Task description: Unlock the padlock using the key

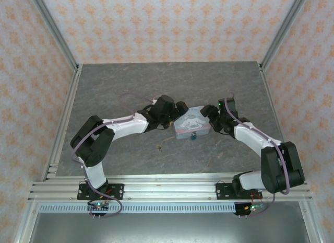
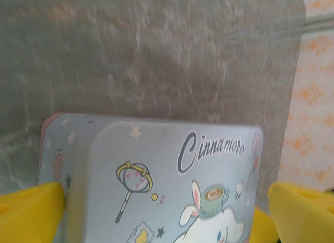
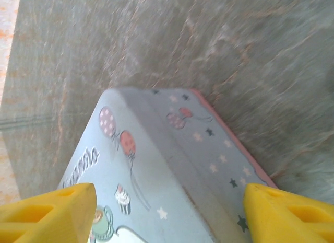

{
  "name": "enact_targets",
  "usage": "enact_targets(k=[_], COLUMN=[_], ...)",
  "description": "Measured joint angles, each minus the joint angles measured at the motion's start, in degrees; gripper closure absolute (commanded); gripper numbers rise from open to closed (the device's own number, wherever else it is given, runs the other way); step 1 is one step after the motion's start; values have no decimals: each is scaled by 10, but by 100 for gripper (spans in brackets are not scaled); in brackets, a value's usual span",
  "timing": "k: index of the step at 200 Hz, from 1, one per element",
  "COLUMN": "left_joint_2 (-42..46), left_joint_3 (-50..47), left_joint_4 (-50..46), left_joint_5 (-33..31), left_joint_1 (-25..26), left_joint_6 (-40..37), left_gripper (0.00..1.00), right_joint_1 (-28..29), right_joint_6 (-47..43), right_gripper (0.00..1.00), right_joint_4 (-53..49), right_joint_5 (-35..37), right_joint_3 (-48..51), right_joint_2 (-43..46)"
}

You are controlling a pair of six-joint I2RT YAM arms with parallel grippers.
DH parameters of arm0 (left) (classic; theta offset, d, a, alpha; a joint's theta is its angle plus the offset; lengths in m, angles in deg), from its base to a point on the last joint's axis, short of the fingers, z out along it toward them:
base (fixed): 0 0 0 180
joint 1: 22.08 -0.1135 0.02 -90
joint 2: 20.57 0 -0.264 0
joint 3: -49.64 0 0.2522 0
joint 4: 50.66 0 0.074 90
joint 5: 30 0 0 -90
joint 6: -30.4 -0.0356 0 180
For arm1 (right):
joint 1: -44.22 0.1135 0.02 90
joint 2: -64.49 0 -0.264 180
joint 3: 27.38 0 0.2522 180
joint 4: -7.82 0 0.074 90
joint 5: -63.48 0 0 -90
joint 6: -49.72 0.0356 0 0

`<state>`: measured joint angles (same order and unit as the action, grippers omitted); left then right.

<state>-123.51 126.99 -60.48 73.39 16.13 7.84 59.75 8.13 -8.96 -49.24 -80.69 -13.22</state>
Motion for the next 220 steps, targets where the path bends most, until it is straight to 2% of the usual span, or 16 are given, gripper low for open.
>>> enact_targets(k=[76,139,171,183,191,220], left_joint_2=[-4,0,6,6,6,12], left_joint_3=[5,-4,-14,-14,-14,-19], left_joint_4=[2,3,2,2,2,2], left_joint_5=[23,25,28,30,30,31], left_joint_1=[-83,-111,-119,-121,-123,-136], left_joint_6=[-30,-45,-50,-53,-56,-73], left_gripper=[0,0,0,0,0,0], right_joint_1=[67,85,92,93,95,89], right_joint_6=[78,101,106,105,101,88], right_gripper=[25,24,15,9,0,1], right_joint_4=[89,104,113,112,112,91], right_joint_5=[4,11,17,19,22,41], right_joint_3=[-37,-78,-83,-86,-90,-92], right_joint_2=[-105,-149,-149,-149,-149,-131])
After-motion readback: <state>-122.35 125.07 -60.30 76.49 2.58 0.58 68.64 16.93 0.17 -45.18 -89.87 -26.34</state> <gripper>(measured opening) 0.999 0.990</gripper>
